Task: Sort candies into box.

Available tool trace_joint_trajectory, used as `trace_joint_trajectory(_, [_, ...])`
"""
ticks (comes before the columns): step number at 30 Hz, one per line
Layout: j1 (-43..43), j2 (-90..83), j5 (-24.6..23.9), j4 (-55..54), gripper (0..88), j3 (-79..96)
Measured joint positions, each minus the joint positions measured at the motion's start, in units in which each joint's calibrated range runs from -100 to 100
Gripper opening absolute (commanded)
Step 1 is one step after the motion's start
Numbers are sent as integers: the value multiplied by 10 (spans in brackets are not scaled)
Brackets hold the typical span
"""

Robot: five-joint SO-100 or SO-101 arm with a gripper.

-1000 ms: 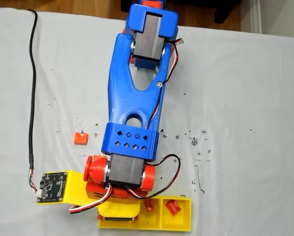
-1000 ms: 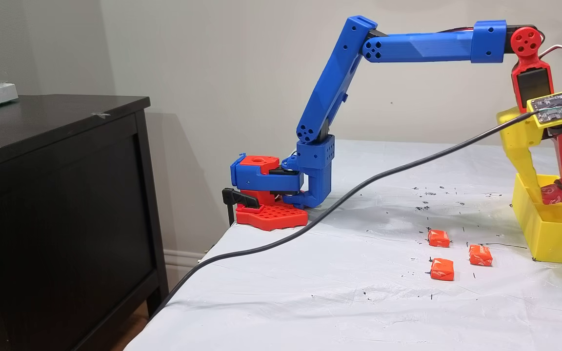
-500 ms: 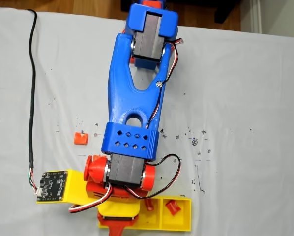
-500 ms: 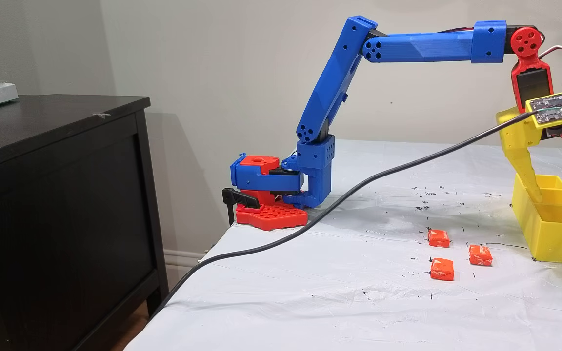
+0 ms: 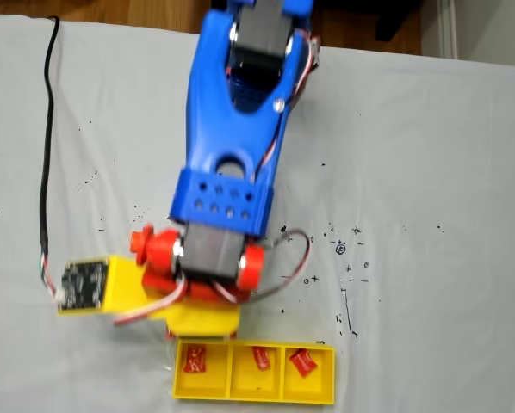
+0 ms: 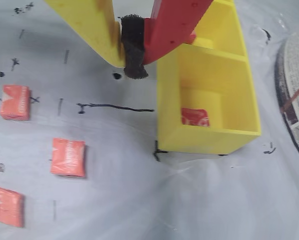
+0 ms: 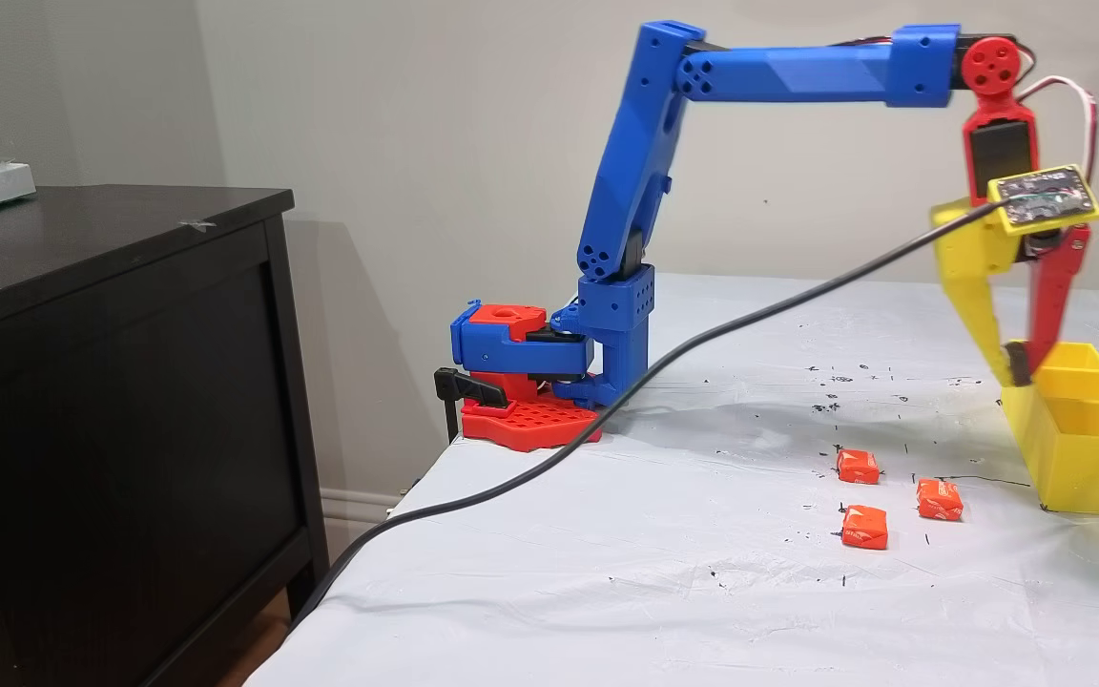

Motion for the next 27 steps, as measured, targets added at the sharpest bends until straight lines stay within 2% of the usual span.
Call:
trace_joint_trajectory(6, [15, -100, 18, -13, 10, 157])
trace_joint_trajectory(11, [27, -149, 64, -25, 40, 260])
trace_joint_trajectory(14, [32, -176, 69, -42, 108, 312])
trace_joint_trajectory(27, [41, -198, 80, -54, 245, 367])
